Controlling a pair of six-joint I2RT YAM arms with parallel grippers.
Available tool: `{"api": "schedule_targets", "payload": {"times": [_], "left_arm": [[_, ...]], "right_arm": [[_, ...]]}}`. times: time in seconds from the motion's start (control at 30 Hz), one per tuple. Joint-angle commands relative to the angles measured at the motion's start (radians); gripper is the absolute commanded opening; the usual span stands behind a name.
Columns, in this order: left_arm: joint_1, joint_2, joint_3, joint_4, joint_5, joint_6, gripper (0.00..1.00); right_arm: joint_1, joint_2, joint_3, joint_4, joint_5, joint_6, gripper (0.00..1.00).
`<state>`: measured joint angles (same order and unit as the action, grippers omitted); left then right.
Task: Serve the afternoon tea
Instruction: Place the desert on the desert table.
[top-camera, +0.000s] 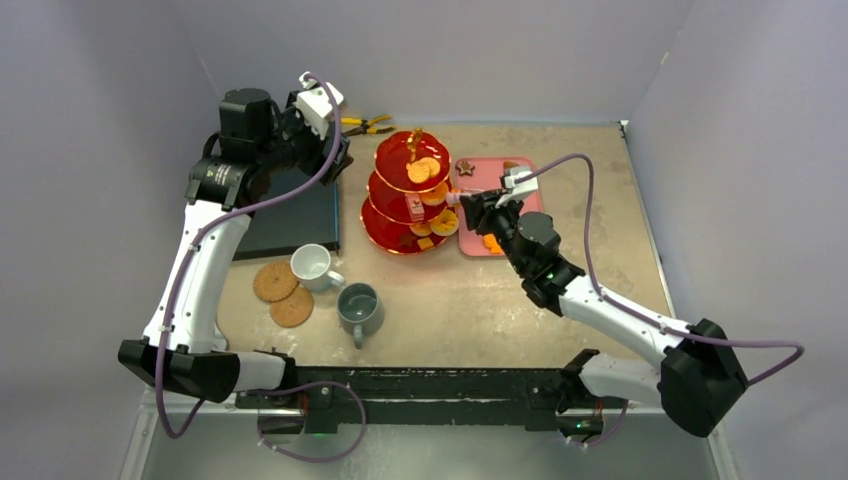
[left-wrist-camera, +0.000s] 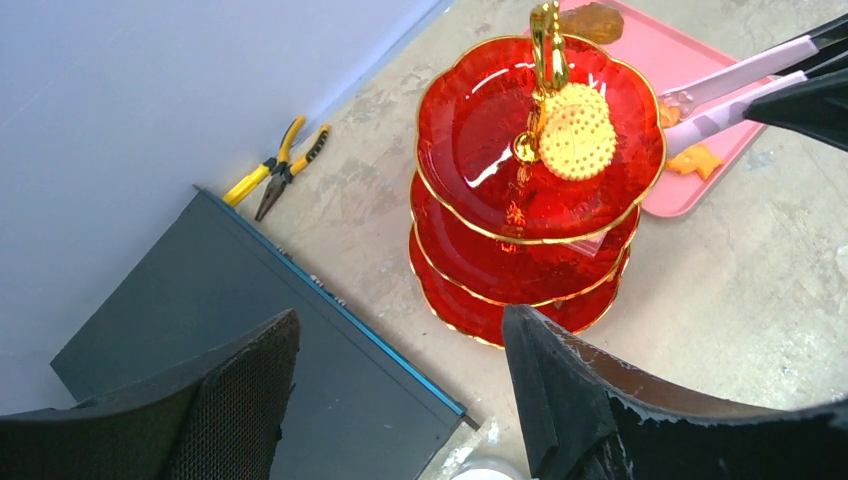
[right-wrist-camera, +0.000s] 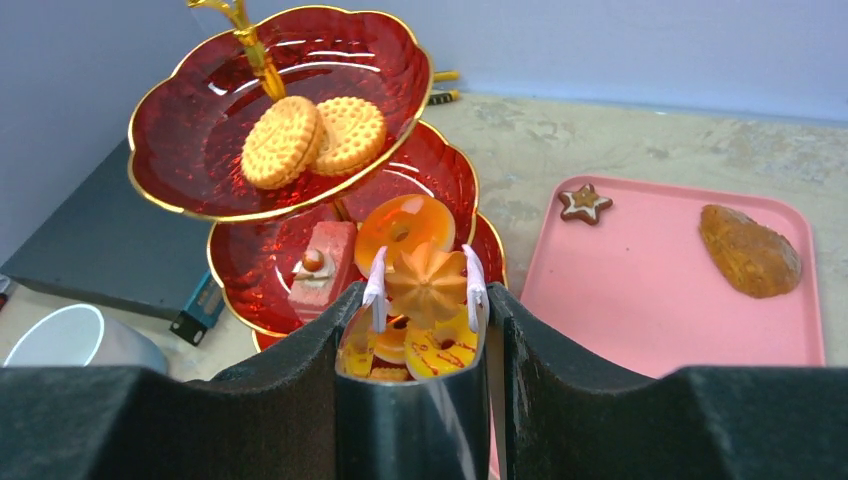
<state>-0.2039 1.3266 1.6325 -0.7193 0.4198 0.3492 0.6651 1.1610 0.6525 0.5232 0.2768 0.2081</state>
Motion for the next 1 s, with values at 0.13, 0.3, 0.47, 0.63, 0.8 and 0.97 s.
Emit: {"api": "schedule_targets", "payload": {"times": [0.13,0.3,0.47,0.63,0.8,0.97], "left_arm": [[0.004,-0.009,0.029,0.029,0.035,-0.023,0.73],[0.004,-0.009,0.023,0.031,0.041,-0.024,0.73],[0.004,-0.012,0.024,0.027,0.039,-0.019,0.73],[0.003,-0.016,0.021,0.025,0.04,-0.018,0.73],[0.004,-0.017,0.021,0.022,0.039,-0.014,0.73],[0.004,-0.017,0.023,0.017,0.037,-0.006,0.73]], "right_arm": [[0.095,-0.02,0.019,-0.028,0.043,0.061,0.32],[0.207,0.02,0.07,0.009,0.113,0.063,0.33],[0.263,0.051,0.094,0.05,0.158,0.063,0.33],[0.292,0.117,0.108,0.128,0.19,0.063,0.33],[0.315,0.188,0.114,0.217,0.239,0.068,0.33],[0.337,0.234,0.124,0.301,0.288,0.058,0.33]]}}
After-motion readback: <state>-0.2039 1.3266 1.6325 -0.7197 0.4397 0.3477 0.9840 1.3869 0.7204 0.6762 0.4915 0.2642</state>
